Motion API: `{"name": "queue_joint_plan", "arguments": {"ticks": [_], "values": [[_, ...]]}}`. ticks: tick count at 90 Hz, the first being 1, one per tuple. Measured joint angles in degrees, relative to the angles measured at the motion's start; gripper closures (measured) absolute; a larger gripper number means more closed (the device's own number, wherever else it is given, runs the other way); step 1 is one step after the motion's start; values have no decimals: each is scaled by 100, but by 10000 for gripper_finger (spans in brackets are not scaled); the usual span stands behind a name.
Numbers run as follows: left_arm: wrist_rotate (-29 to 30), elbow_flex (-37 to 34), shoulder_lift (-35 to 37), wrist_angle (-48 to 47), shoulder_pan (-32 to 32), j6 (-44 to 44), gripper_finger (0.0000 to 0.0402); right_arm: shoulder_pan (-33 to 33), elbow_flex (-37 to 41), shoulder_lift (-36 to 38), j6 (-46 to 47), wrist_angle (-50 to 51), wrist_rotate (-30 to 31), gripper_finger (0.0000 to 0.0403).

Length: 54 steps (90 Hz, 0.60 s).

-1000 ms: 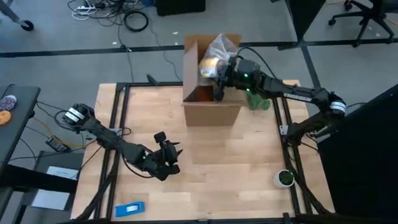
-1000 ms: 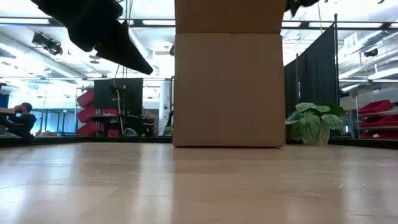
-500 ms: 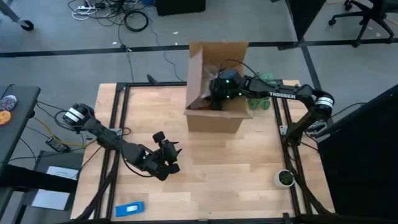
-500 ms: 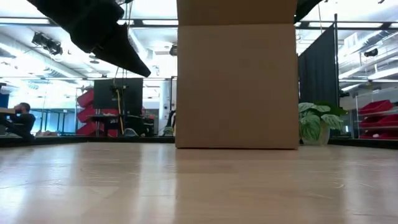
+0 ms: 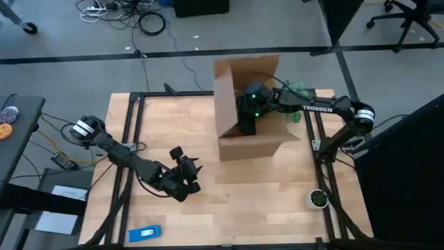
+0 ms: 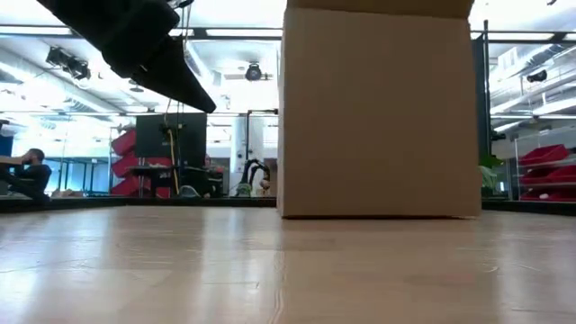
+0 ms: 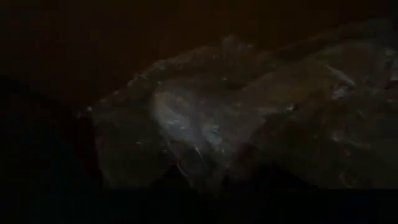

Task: Wrap mug
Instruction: Put the wrapped yellow mug into the cardboard box, then close the cardboard box

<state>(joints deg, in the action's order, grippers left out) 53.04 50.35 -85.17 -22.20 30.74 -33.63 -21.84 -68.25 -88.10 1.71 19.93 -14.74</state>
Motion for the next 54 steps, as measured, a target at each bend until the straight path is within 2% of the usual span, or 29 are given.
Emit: {"name": "queue_joint_plan", "arguments": {"ticks": [18,38,54], "values": [[-2,0,0,1,44,-118,259,-40,2,-6,9,88,852,279],[-8,0,0,4,156,-123,259,176,13,42,374,-213,874,192],[-9,0,0,13,282,-153,259,490,-103,431,482,-445,828,142]]}}
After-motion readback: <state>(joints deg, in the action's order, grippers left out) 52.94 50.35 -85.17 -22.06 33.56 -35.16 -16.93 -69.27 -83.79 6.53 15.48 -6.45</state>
